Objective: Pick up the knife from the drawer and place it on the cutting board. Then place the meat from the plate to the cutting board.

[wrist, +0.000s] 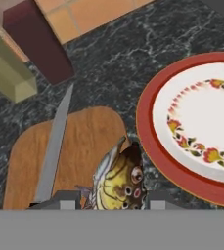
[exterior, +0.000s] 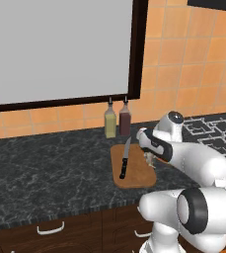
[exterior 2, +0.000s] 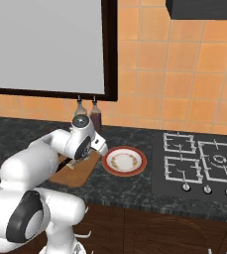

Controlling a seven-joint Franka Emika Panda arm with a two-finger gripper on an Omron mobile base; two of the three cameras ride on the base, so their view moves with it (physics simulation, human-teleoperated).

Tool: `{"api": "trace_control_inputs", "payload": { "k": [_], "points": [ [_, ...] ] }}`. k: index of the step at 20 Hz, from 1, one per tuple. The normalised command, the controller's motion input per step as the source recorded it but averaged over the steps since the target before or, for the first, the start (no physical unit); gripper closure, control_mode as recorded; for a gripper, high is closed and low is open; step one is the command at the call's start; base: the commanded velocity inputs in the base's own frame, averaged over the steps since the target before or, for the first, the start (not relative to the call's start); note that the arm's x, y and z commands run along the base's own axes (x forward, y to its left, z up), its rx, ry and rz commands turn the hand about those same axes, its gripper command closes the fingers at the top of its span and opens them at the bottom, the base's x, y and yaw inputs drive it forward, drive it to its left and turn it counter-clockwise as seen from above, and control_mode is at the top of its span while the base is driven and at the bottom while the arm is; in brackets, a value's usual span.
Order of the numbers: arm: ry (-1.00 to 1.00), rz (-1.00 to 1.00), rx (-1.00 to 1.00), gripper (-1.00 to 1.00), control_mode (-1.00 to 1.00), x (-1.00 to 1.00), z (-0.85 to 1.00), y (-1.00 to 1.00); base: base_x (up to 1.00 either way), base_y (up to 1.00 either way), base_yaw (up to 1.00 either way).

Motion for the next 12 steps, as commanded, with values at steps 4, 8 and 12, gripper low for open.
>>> {"api": "trace_control_inputs", "payload": {
  "k": [4, 8, 12],
  "points": [
    [0.07, 0.00, 0.00, 1.00, -1.00, 0.01, -0.39, 0.39, 0.00, 0.00, 0.00],
    [0.03, 0.00, 0.00, 1.00, -1.00, 0.12, -0.35, 0.32, 0.00, 0.00, 0.00],
    [0.00, 0.02, 0.00, 1.00, -1.00, 0.22, -0.47, 0.25, 0.00, 0.00, 0.00]
  ]
}}
